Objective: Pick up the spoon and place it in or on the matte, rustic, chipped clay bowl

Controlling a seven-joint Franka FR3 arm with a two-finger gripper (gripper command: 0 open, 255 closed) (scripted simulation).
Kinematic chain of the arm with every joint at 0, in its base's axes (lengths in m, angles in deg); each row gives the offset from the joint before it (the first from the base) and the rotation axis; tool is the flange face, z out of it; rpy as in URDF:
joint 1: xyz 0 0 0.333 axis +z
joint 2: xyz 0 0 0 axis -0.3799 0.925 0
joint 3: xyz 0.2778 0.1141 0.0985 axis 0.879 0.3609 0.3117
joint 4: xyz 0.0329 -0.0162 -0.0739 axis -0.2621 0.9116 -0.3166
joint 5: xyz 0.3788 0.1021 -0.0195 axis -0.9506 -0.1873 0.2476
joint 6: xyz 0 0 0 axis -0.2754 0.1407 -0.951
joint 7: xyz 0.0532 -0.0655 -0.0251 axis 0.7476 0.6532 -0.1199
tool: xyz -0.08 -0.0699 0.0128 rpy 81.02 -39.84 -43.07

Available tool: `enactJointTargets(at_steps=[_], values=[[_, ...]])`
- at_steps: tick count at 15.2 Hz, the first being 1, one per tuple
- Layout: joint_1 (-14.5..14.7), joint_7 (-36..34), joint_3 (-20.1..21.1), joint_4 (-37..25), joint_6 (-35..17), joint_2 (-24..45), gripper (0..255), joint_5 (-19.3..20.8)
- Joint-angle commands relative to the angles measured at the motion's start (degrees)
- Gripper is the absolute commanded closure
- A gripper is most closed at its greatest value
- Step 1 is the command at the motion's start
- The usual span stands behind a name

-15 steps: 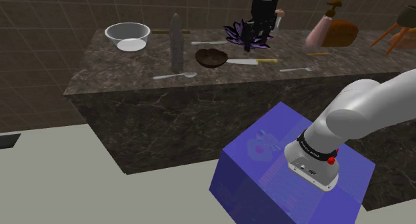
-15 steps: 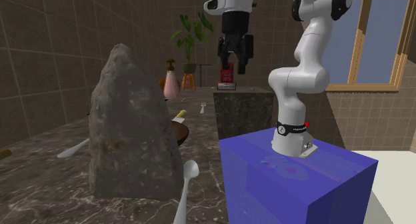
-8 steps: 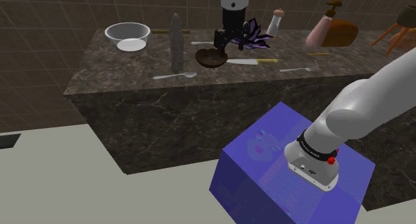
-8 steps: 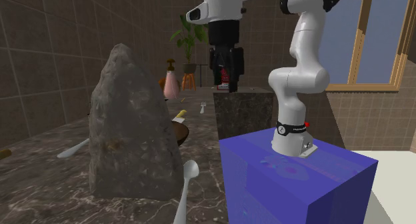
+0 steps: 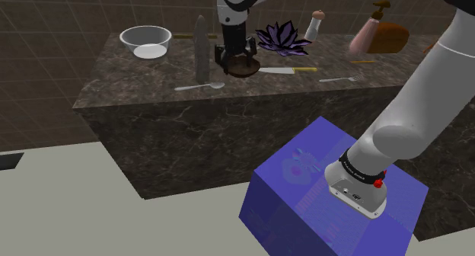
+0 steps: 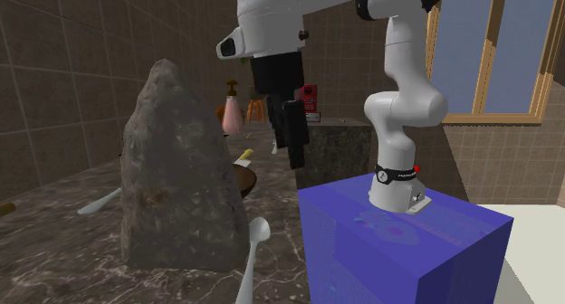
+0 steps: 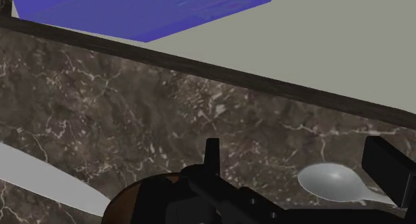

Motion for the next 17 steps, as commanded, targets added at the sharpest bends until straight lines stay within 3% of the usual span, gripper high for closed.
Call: enactJointTargets(at_steps=[1,7,14,17], values=[[0.52,-2.62,0.17,-5.1,0.63,5.64,0,0.48],[2.76,-8.52,-0.21,-19.61,3.48,19.99,0,1.21],[2.64,-8.64,-0.31,-13.95,-2.31,20.14,0,1.34],[2.63,-8.64,-0.31,-13.95,-2.31,20.13,0,1.34]])
